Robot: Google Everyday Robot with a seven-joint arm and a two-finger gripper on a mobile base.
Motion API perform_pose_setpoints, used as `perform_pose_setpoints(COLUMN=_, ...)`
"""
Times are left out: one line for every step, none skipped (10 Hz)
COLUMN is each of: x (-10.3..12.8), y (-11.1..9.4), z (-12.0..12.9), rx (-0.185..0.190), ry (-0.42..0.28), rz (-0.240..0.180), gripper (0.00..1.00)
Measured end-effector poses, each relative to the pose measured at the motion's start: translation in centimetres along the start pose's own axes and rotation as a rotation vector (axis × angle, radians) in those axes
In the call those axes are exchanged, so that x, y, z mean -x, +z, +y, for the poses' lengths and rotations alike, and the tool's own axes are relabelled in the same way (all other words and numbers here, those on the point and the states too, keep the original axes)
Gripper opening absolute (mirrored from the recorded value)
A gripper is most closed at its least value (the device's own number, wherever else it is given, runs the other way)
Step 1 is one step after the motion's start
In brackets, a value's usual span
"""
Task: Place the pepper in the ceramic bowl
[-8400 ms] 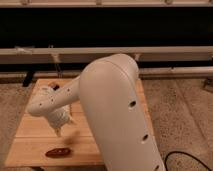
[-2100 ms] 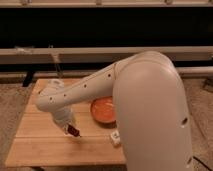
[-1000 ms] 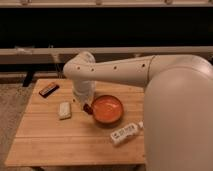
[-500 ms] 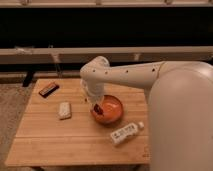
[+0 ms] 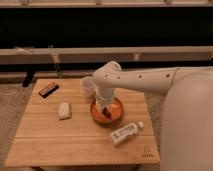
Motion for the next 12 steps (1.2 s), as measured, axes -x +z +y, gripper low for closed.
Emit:
perform_pose_setpoints(x=0.5, y=-0.1, z=0.1, rx=0.001, ry=-0.002, rz=-0.003, gripper=0.89)
perform_pose_setpoints(x=0.9, y=-0.1, z=0.3, rx=0.002, ry=-0.005, rz=-0.002, gripper=0.89)
perform_pose_setpoints(x=0.7, y=0.0, z=0.2, rx=0.001, ry=-0.008, rz=0.0, gripper=0.89)
perform_pose_setpoints(x=0.3, y=-0.1, z=-0.2, rx=-0.002, ry=-0.006, rz=0.002, gripper=0.89)
perform_pose_setpoints(x=-0.2, y=-0.1, z=-0.6, rx=-0.003, ry=-0.003, rz=0.001, gripper=0.89)
perform_pose_setpoints(x=-0.3, y=-0.2, z=-0.8, rx=-0.003, ry=-0.002, rz=-0.003, gripper=0.89)
perform_pose_setpoints(x=0.1, y=-0.3, z=-0.6, rx=-0.002, ry=-0.004, rz=-0.006, gripper=0.89)
perform_pose_setpoints(x=0.5, y=-0.2, z=-0.2, rx=-0.001, ry=-0.007, rz=-0.008, gripper=0.89)
perform_pose_setpoints(x=0.8, y=-0.2, z=0.0, rx=-0.001, ry=-0.009, rz=-0.007, gripper=0.89)
perform_pose_setpoints(x=0.3, y=-0.2, z=-0.4, rx=-0.004, ry=-0.006, rz=-0.003, gripper=0.89)
perform_pose_setpoints(x=0.1, y=-0.3, z=-0.7, rx=-0.006, ry=-0.005, rz=-0.003, gripper=0.89)
perform_pose_setpoints(x=0.0, y=-0.3, z=-0.8, rx=-0.006, ry=-0.004, rz=-0.005, gripper=0.89)
